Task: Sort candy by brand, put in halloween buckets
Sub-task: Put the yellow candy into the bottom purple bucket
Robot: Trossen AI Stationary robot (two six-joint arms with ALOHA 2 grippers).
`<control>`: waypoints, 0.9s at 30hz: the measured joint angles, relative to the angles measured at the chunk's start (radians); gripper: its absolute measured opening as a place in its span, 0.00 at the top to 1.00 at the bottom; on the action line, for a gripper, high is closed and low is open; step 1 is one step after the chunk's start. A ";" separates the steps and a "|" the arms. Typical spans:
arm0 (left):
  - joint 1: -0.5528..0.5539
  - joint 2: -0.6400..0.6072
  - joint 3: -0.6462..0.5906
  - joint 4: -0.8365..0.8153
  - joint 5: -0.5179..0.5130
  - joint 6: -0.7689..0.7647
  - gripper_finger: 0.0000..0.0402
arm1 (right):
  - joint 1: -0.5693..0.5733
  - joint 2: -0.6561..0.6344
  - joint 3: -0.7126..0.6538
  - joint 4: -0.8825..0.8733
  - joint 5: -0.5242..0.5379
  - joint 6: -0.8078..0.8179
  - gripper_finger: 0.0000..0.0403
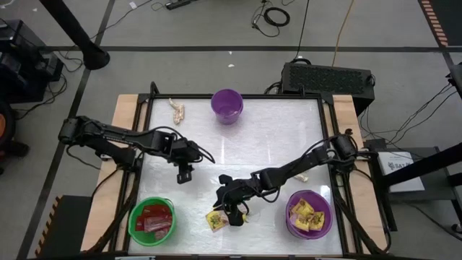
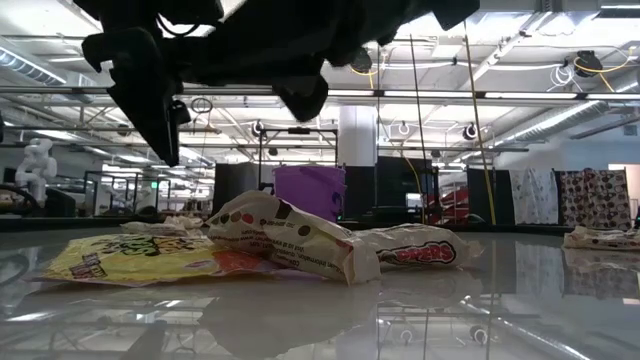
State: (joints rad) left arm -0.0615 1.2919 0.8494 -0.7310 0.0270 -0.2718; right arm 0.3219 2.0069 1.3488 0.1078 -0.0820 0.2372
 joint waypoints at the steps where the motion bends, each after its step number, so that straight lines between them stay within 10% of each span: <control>1: 0.000 0.000 0.000 0.000 -0.006 0.000 0.59 | -0.001 0.006 0.000 -0.002 -0.001 -0.003 0.88; 15: 0.000 0.000 0.000 0.016 -0.010 0.000 0.59 | -0.010 0.104 -0.001 -0.002 0.006 0.000 0.87; 27: 0.000 0.000 0.000 0.020 -0.010 -0.003 0.59 | -0.011 0.110 0.000 -0.028 0.007 -0.069 0.61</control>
State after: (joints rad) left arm -0.0612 1.2919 0.8497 -0.7114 0.0174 -0.2752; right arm 0.3111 2.1170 1.3486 0.0797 -0.0753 0.1679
